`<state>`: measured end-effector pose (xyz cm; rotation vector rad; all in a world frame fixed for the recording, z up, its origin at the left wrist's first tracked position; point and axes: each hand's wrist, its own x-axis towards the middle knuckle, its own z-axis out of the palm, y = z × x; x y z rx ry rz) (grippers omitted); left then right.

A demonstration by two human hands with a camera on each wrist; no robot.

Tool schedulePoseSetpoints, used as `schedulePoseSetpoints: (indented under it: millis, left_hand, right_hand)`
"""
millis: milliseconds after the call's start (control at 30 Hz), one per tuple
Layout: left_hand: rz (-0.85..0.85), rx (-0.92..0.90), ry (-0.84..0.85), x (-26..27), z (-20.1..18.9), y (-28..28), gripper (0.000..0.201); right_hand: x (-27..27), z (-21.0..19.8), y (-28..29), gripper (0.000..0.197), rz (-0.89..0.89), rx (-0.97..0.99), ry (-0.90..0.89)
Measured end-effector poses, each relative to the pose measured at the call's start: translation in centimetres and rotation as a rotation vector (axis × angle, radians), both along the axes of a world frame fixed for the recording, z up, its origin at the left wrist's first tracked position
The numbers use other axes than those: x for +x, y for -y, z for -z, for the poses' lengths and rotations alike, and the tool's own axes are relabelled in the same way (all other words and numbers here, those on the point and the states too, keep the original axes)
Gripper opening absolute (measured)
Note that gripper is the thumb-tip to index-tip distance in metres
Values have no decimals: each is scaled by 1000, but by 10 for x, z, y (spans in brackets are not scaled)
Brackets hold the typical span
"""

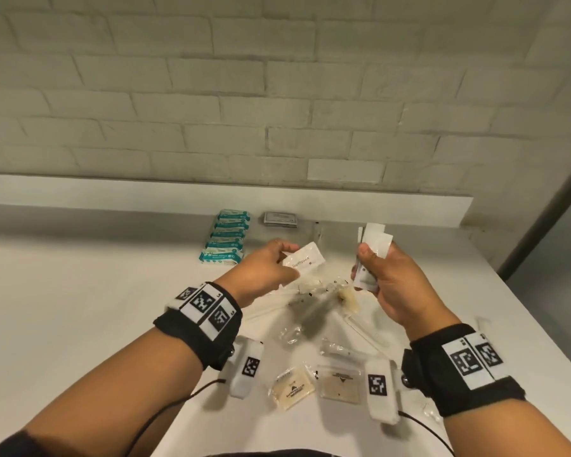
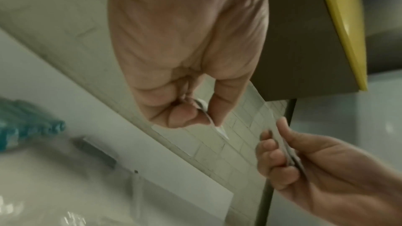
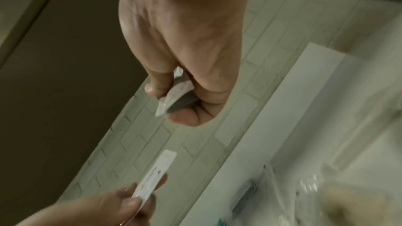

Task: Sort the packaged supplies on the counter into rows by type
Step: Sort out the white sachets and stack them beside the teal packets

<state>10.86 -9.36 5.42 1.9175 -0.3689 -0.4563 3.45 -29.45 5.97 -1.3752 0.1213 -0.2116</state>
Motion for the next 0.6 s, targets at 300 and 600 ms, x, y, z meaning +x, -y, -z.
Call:
schedulePoseSetpoints:
  millis: [300, 600]
  left_hand:
    - [-55, -152, 118, 0, -13, 10, 36]
    - [-32, -516, -290, -25, -4, 27, 21]
  right_hand:
    - [2, -27, -34, 35, -273, -710, -136]
    - [12, -7, -56, 105, -298, -491, -110]
